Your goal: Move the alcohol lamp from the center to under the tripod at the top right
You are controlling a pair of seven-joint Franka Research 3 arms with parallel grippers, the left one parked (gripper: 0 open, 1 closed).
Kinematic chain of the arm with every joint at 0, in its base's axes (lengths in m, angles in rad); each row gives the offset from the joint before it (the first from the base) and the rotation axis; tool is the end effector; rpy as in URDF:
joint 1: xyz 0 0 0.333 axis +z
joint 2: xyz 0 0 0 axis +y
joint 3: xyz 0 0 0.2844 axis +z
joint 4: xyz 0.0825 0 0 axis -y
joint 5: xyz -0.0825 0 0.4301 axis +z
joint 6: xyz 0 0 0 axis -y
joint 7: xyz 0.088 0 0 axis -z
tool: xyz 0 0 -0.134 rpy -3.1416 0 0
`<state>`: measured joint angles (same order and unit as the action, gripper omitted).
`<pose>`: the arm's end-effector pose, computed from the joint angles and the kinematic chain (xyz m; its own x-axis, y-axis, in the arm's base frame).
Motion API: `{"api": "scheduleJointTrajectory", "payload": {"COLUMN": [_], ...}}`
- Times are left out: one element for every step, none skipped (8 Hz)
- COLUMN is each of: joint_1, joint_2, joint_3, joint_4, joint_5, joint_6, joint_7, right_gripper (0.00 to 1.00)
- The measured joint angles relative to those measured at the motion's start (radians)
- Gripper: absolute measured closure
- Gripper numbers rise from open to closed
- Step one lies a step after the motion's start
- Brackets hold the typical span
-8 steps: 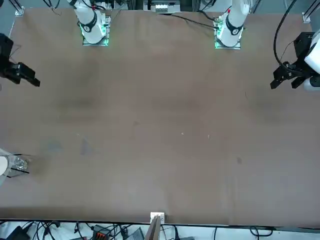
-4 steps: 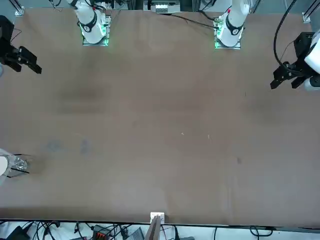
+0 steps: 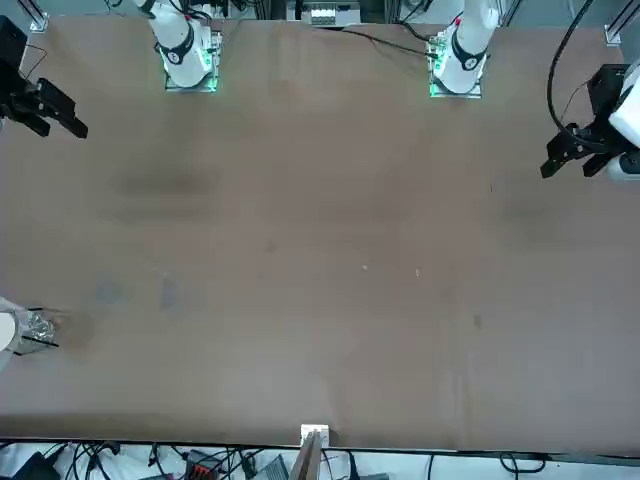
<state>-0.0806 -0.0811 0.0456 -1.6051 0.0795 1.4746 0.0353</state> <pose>0.5663 -0.0077 0.5879 0.9967 -0.0628 -0.0518 -0.0666 -0.9950 -0.0739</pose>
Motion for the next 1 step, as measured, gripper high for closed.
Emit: {"api": "scheduleJointTrajectory", "payload": {"joint_1": [0.001], "joint_2": [0.0], "joint_3": [0.0], "joint_4": [0.0], "joint_5": [-0.006], "joint_6": [0.001], "joint_7": [0.0], "right_gripper": [0.0]}}
